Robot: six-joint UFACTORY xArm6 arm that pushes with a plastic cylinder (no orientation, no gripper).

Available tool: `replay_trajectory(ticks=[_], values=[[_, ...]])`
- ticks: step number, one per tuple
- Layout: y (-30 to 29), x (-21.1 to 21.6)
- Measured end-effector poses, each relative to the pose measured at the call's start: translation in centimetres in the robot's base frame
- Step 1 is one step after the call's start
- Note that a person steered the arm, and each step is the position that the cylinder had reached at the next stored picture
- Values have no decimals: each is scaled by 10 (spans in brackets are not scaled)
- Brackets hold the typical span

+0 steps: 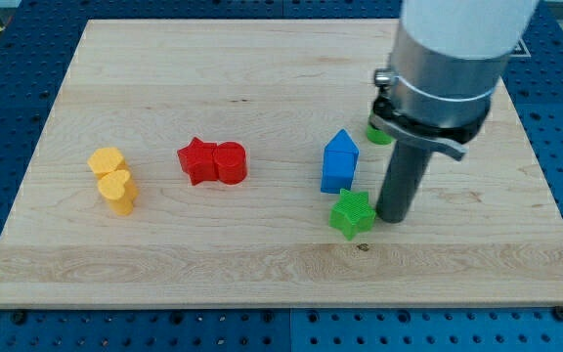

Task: Move the green star to the bottom of the blue cube

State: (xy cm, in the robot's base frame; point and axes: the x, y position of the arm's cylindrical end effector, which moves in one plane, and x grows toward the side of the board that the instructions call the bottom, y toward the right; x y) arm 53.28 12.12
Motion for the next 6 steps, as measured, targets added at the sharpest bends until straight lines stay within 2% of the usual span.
replay_trajectory(ticks=[2,4,6], values=[[23,19],[-8,45],[-35,40]])
